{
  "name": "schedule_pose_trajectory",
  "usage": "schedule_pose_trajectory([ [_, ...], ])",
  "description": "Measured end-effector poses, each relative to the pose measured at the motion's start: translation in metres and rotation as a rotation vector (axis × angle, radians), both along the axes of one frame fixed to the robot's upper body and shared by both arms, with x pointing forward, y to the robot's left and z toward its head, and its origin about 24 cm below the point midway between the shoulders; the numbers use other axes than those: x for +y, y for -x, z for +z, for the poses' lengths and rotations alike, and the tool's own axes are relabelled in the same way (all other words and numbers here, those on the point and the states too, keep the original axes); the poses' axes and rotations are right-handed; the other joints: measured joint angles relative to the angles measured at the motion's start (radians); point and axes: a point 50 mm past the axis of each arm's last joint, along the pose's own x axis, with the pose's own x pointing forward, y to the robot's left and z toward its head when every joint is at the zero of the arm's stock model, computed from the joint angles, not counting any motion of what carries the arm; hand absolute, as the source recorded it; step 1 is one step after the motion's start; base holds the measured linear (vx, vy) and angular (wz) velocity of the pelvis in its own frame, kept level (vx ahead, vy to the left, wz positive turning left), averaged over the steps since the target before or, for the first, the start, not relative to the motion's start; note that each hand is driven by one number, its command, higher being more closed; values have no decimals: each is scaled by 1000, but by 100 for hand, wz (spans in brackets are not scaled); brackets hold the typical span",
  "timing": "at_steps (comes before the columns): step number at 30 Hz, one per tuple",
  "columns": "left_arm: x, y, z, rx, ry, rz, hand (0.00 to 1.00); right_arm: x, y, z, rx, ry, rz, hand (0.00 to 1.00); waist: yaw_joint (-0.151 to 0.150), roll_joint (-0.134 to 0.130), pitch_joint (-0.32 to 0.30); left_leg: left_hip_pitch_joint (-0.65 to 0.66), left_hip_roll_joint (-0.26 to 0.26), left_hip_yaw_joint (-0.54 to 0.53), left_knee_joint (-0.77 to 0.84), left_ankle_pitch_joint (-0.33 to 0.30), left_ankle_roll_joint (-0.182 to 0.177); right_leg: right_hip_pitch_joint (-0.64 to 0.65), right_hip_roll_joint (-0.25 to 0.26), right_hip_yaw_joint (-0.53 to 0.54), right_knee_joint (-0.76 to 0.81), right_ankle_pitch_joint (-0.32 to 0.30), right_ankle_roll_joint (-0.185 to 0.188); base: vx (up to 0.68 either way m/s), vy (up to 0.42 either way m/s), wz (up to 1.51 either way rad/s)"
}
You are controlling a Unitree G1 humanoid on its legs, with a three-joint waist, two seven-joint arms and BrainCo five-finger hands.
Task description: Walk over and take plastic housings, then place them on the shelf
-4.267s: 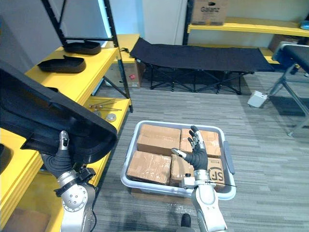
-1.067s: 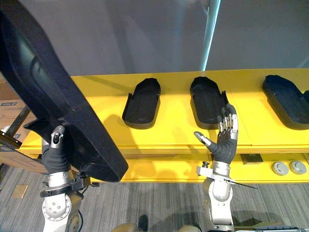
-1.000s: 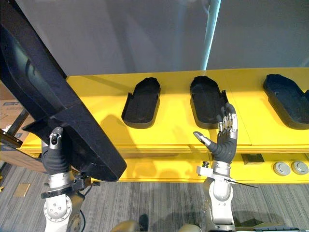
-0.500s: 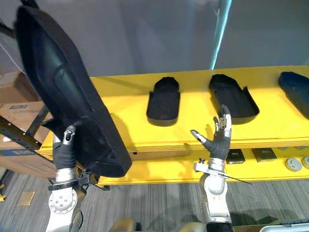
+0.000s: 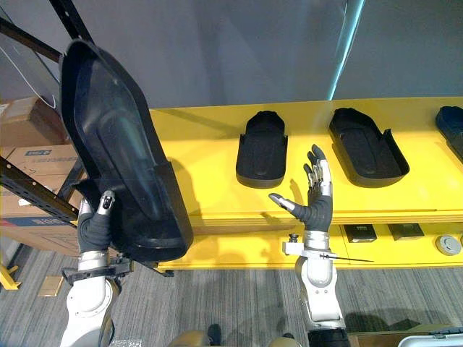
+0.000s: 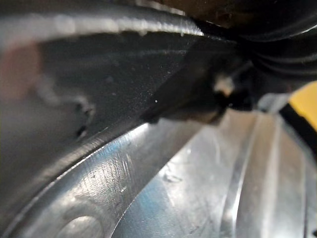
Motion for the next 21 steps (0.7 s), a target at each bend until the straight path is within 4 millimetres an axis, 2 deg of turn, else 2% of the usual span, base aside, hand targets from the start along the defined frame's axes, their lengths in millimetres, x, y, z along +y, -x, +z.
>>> schedule_pose_trajectory([
  [2, 11, 1, 0, 22, -23, 63, 100, 1, 2, 2, -10, 10, 20, 0, -3, 3, -2, 14, 7, 2, -37, 17, -7, -12, 7, 2, 3, -10, -14, -67, -53, -5],
  [5, 33, -3, -4, 76, -41, 161, 100, 2, 7, 6, -29, 7, 51, 0, -11, 15, -7, 19, 17, 9, -77, 41, -12, -34, 19, 10, 14, -11, -16, -47, -48, -8],
  [8, 49, -14, -17, 165, -58, 210, 100, 3, 11, 2, -8, -3, 73, 0, -11, 22, -10, 50, 21, 40, -109, 48, -13, -39, 25, 36, 19, -11, -16, -17, -16, -27],
  [9, 64, -22, -27, 240, -72, 256, 100, 11, 12, -1, 24, -28, 131, 0, -25, 30, -17, 56, 21, 58, -124, 52, -10, -49, 31, 56, 20, -6, -11, 7, -8, -28],
  [11, 77, -29, -30, 281, -78, 289, 100, 17, 14, -7, 63, -35, 180, 0, -32, 32, -17, 64, 21, 77, -135, 56, -9, -57, 32, 70, 24, -2, -6, 30, 6, -32],
  [15, 92, -46, -24, 281, -47, 297, 100, 27, 20, -21, 167, -115, 292, 0, -52, 32, -17, 64, 23, 105, -142, 56, -8, -79, 32, 99, 36, 4, -6, 33, 5, -21],
  [18, 102, -59, -16, 280, -36, 289, 100, 39, 24, -12, 140, -104, 392, 0, -65, 40, -13, 64, 25, 136, -149, 56, -8, -99, 36, 127, 36, 10, -6, 17, 5, -25],
  [21, 113, -68, -17, 333, -23, 291, 100, 47, 29, 0, 98, -83, 457, 0, -86, 57, -7, 66, 27, 158, -156, 57, -8, -112, 36, 148, 32, 17, -5, 6, 15, -22],
])
